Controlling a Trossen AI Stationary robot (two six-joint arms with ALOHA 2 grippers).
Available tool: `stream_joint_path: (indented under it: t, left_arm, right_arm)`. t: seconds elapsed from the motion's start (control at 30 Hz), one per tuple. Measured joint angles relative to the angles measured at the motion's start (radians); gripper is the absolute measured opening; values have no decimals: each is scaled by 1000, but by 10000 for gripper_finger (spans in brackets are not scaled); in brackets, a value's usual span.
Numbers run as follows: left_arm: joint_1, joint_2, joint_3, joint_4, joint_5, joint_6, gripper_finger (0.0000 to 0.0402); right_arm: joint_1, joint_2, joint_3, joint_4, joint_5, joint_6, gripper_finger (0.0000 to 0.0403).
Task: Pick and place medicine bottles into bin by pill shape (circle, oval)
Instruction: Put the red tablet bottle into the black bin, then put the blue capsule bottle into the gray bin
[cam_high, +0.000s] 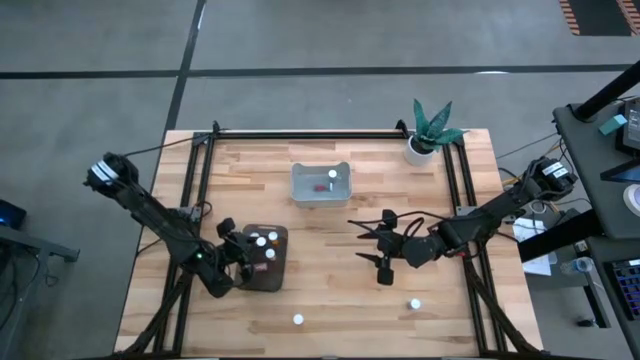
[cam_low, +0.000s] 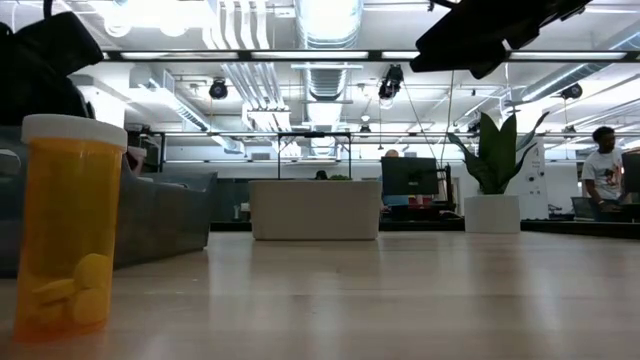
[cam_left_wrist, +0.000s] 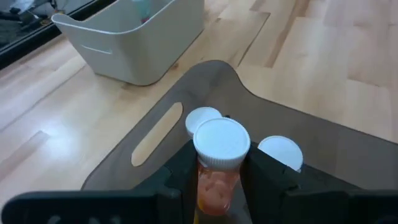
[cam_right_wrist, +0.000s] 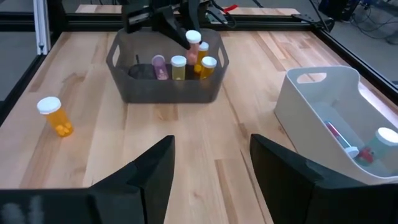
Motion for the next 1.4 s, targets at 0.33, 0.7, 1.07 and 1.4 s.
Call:
stream_joint_path:
  t: [0.33, 0.7, 1.07, 1.4]
  left_arm:
    - [2, 77, 0, 51, -11, -22, 84]
    - [3, 77, 0, 51, -6, -51, 142]
    - [3, 39, 23, 50, 4, 19, 166]
    - [6, -65, 82, 43, 3, 180, 166]
  right_arm:
    - [-2, 0, 0, 0, 0, 0, 201]
    - [-2, 0, 0, -1, -1, 0, 201]
    - [-2, 1, 0, -1, -1, 0, 201]
    - [-1, 1, 5, -40, -21, 42, 201]
